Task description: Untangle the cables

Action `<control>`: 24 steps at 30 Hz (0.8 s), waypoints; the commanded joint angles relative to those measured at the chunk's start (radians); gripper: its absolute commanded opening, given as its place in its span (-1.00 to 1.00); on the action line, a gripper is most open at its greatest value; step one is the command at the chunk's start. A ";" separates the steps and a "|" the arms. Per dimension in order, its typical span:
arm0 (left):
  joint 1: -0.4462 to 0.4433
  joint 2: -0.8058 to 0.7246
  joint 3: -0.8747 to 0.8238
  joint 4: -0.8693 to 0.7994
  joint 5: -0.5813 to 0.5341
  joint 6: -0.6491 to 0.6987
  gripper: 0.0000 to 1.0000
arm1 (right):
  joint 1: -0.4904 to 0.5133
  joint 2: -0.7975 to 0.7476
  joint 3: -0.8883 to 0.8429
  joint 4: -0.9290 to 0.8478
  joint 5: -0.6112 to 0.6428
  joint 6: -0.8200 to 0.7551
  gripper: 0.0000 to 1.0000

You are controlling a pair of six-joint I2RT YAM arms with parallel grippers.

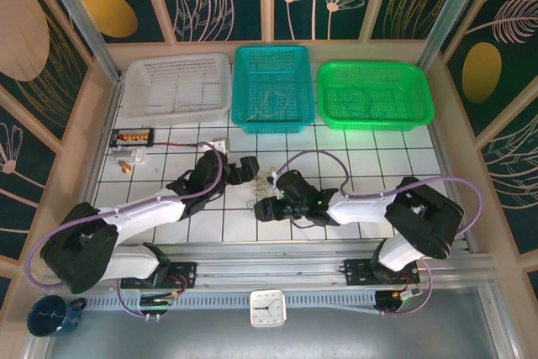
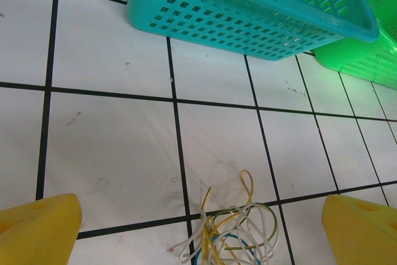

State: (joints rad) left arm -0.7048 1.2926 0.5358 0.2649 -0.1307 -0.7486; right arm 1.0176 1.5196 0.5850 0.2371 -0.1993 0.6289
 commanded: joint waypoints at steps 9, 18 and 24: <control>0.006 0.014 0.005 0.034 0.011 0.007 0.98 | 0.009 -0.010 0.021 -0.011 0.055 0.012 0.28; 0.006 0.029 0.006 0.048 0.016 0.006 0.98 | 0.007 0.006 0.047 -0.005 0.057 0.004 0.13; 0.006 0.024 0.003 0.053 0.014 0.003 0.98 | 0.007 0.023 0.059 0.005 0.040 0.001 -0.34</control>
State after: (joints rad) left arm -0.7048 1.3159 0.5358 0.2886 -0.1268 -0.7490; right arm 1.0176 1.5257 0.6224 0.2344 -0.1650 0.6315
